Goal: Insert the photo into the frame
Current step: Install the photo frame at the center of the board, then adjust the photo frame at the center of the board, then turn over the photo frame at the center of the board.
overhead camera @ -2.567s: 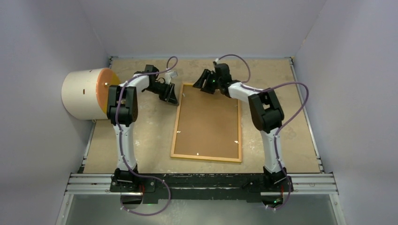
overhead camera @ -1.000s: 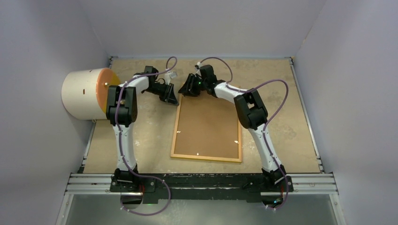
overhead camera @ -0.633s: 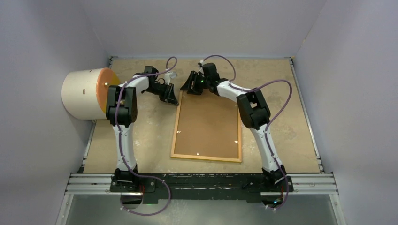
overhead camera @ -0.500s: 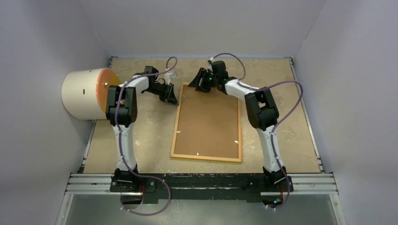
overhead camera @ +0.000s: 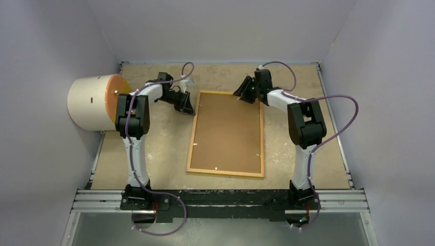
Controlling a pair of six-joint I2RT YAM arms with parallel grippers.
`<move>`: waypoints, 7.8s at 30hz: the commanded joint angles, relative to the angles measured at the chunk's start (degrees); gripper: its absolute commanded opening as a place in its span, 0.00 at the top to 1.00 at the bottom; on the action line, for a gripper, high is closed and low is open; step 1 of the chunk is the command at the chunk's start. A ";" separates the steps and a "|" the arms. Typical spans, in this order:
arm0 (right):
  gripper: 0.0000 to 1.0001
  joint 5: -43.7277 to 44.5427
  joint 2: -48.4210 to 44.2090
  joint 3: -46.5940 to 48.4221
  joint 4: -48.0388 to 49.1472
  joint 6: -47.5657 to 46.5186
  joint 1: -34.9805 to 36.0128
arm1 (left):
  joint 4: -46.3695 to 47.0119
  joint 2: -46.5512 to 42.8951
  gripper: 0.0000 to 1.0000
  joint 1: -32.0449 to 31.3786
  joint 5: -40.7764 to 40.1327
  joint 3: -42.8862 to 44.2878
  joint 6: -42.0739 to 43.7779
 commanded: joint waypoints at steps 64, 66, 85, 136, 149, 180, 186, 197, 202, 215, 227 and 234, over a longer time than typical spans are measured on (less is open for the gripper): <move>0.61 6.79 4.99 4.01 4.61 -3.05 0.55 | -1.00 -1.18 0.83 -0.70 -5.80 -4.70 4.14; 0.60 4.13 4.52 3.59 6.07 -2.47 0.72 | -0.96 -1.19 0.83 -0.70 -5.87 -4.78 4.27; 0.60 4.96 4.19 2.86 -0.44 -4.44 1.26 | -1.32 -1.57 0.83 -0.65 -6.20 -5.05 4.89; 0.14 28.24 -29.96 -19.87 -16.85 -5.55 13.87 | -8.43 -21.90 0.54 -13.90 -2.03 -20.09 14.73; 0.34 43.84 1.17 15.76 -37.99 -4.04 37.85 | -8.23 -40.10 0.26 0.27 -33.05 -19.85 10.28; 0.67 50.88 11.39 20.94 -42.43 -0.98 42.72 | -7.66 -46.10 0.19 1.05 -40.96 -21.89 9.09; 0.86 50.16 12.70 22.18 -42.58 -0.85 42.70 | -6.98 -44.44 0.19 1.86 -42.64 -21.96 8.55; 1.00 41.83 3.93 26.10 -37.31 4.20 42.72 | -10.36 -40.51 0.19 5.10 -36.78 -20.68 7.42; 1.00 37.77 -3.15 28.14 -29.70 5.91 42.66 | -14.32 -39.79 0.21 9.58 -31.76 -16.04 7.64; 1.00 20.15 -8.76 38.72 -19.07 14.31 42.00 | -24.62 -43.39 0.24 17.16 -22.34 -3.28 9.50; 1.00 7.78 -19.53 13.45 4.60 29.94 33.34 | -25.57 -45.78 0.28 17.08 -17.75 0.79 7.30; 0.92 3.06 -24.32 6.44 3.05 29.68 27.61 | -20.97 -42.41 0.30 5.15 -19.12 2.47 0.75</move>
